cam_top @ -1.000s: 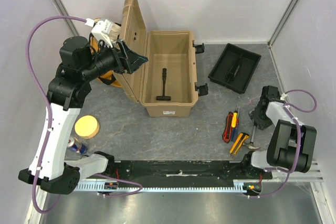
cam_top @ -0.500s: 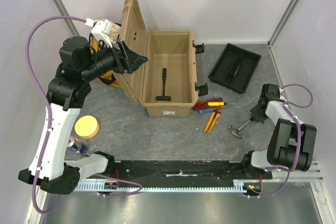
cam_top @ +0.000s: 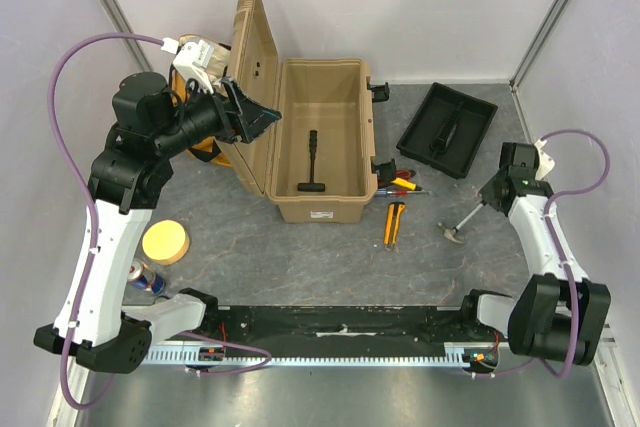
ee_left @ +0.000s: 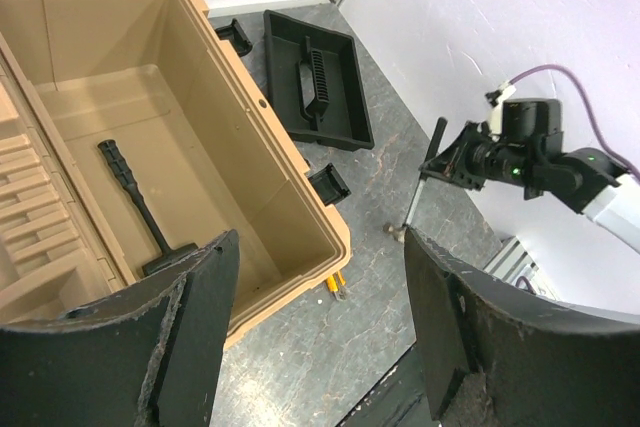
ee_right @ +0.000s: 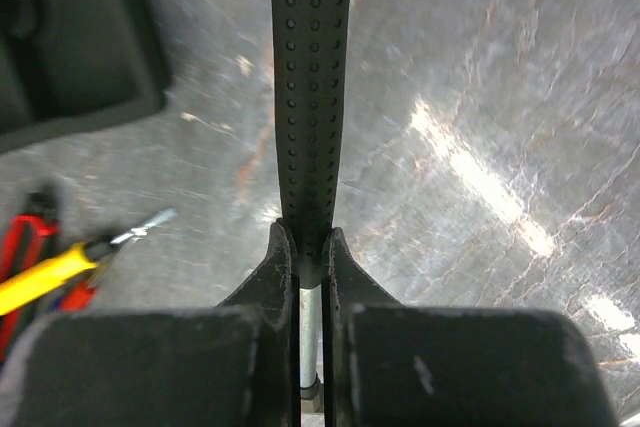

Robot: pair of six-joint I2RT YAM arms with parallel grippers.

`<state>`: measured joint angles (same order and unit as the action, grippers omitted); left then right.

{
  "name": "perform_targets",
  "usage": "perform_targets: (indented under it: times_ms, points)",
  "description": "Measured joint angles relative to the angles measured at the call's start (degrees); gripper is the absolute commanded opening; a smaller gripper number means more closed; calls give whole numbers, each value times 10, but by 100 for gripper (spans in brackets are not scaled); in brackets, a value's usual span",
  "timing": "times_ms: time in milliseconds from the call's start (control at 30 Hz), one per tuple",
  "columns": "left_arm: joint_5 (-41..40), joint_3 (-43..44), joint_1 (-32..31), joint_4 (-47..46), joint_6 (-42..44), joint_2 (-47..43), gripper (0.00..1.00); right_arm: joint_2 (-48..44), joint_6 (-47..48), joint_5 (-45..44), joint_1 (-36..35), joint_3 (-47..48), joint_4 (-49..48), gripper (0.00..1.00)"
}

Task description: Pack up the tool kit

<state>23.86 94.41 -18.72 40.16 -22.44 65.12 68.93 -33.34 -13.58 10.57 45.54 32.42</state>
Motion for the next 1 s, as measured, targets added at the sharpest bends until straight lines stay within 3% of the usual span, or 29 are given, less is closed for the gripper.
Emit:
perform_targets:
  times_ms: [500, 733, 1000]
  points:
    - [-2, -1, 0, 0, 0, -3, 73, -52, -6, 39, -73, 246, 35, 0]
    - [-11, -1, 0, 0, 0, -5, 73, 15, -22, 37, -202, 366, 5, 0]
    - [-31, -1, 0, 1, 0, -20, 73, 184, 33, -17, -388, 511, -49, 0]
